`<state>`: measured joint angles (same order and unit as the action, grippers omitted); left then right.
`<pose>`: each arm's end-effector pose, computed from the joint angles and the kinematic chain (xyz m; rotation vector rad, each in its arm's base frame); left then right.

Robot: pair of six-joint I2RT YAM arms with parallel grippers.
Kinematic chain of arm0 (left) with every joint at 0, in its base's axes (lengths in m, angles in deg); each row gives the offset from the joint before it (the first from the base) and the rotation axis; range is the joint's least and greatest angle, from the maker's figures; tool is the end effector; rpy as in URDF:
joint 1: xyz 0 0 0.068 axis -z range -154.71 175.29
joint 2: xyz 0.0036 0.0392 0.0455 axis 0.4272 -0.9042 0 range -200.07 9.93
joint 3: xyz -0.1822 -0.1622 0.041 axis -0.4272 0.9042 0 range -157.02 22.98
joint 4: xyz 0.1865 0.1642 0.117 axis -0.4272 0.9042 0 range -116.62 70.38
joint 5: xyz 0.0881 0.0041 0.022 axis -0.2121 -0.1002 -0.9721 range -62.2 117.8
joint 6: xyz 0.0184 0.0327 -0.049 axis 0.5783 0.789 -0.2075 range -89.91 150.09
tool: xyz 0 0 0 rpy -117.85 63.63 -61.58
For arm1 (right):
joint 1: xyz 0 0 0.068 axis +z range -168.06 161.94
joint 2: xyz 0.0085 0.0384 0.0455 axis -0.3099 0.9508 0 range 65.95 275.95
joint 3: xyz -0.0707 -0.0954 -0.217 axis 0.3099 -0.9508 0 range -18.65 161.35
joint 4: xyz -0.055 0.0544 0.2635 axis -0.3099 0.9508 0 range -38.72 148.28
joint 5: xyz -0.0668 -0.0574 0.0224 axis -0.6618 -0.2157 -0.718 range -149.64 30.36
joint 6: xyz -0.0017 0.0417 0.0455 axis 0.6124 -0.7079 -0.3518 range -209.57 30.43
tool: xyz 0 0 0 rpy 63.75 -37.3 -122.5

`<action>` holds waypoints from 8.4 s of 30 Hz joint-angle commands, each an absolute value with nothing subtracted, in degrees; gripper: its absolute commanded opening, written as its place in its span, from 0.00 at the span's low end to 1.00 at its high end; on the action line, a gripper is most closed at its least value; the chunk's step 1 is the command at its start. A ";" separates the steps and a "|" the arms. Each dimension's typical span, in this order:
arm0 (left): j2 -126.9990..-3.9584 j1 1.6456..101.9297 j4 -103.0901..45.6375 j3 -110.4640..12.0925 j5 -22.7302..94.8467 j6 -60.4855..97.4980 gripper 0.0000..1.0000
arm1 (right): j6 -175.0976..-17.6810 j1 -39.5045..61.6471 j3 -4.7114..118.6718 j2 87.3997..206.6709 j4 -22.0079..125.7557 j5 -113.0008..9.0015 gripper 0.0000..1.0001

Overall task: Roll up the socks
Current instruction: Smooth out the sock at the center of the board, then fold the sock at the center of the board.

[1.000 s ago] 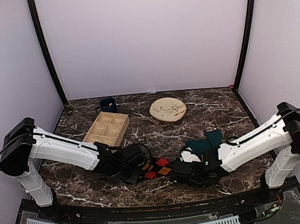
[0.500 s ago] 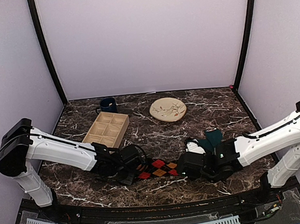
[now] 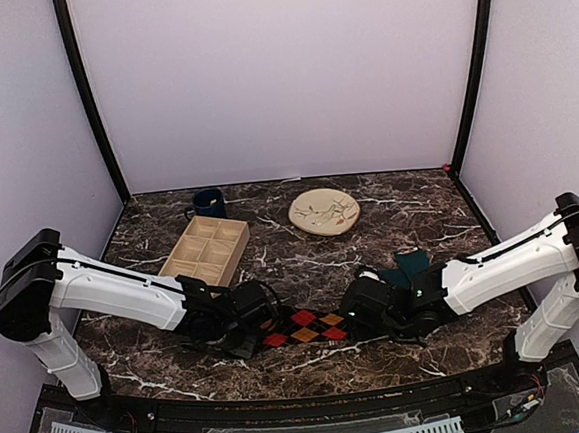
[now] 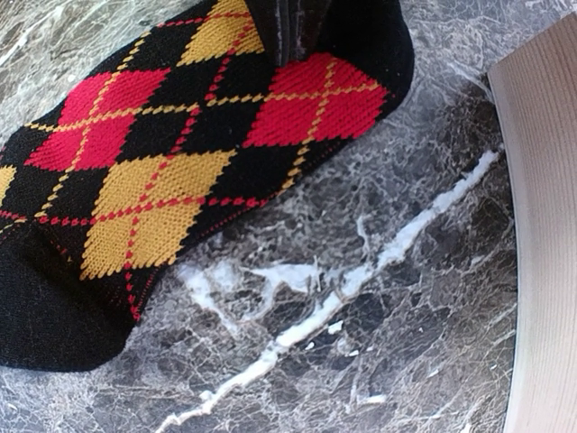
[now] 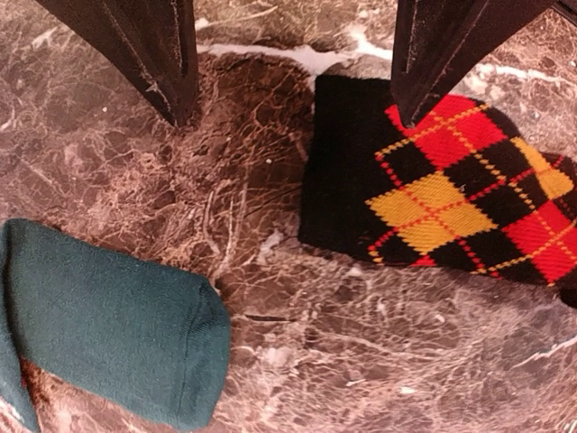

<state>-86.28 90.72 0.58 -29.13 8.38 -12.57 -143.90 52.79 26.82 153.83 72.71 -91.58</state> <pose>0.1435 -0.2768 0.1009 0.4547 2.6398 -0.0881 0.1194 0.2686 0.1188 -0.1897 2.4376 0.1819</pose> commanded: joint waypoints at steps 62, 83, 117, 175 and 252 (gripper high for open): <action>-94.55 90.12 -1.42 -43.00 6.69 0.28 0.00 | -159.91 46.63 14.32 143.05 68.71 -90.52 0.00; -100.02 87.69 -7.46 -40.34 10.07 1.18 0.00 | -170.22 46.63 10.20 135.35 75.76 -96.12 0.00; -80.90 87.56 -10.22 -32.38 8.99 -1.56 0.00 | -166.96 53.63 28.11 145.35 82.53 -99.32 0.00; -74.45 84.58 -26.67 -11.21 23.34 -18.16 0.00 | -153.88 59.99 59.97 174.05 75.59 -91.18 0.00; -70.32 82.42 -18.84 -16.98 23.68 -17.11 0.00 | -144.96 65.33 47.95 163.23 70.81 -96.72 0.45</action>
<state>-73.16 82.65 -22.46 -14.93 24.49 -18.25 -145.85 63.44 50.40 165.50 67.77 -90.08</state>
